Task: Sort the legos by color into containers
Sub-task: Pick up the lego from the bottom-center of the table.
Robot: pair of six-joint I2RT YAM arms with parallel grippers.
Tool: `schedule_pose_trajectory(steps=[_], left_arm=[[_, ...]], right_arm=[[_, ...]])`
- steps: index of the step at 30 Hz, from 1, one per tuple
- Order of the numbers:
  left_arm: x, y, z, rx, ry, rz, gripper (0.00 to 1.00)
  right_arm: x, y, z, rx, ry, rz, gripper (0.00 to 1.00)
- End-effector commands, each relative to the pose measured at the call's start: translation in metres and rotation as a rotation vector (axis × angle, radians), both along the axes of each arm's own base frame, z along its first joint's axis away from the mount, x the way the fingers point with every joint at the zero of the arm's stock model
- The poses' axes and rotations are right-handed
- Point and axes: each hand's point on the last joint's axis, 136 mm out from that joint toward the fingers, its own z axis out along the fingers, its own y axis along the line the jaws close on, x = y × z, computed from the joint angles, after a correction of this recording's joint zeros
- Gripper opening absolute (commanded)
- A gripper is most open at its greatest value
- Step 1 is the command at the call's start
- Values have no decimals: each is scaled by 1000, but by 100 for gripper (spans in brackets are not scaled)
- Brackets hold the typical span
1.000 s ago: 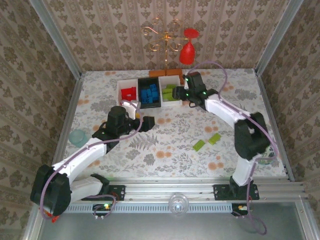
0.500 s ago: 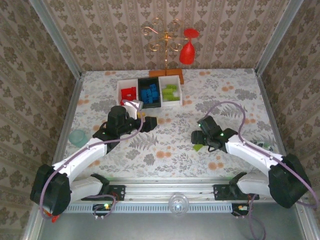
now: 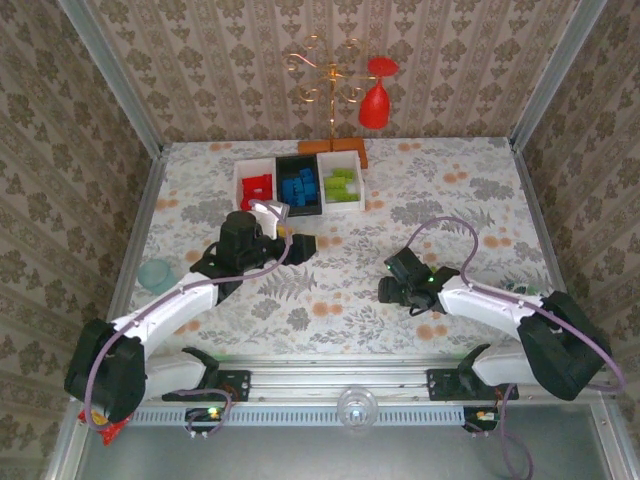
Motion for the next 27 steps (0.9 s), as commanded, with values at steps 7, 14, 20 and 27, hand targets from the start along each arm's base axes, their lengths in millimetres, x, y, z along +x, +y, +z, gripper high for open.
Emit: schedule_pose_trajectory(steps=[7,14,20,27], left_arm=[[0,3,1,4,9,11,91],[0,4,0,8,9,15,91],[1,5,-1,11,11,18,91],[2,6,-2,14,13,21,91]], right_arm=[[17,23,-5,0,-12,21,70],[15,26,-12,-69,6,50,57],[15,28,-10,-83,-6,57,41],[30,39,9,-85,-53,101,36]])
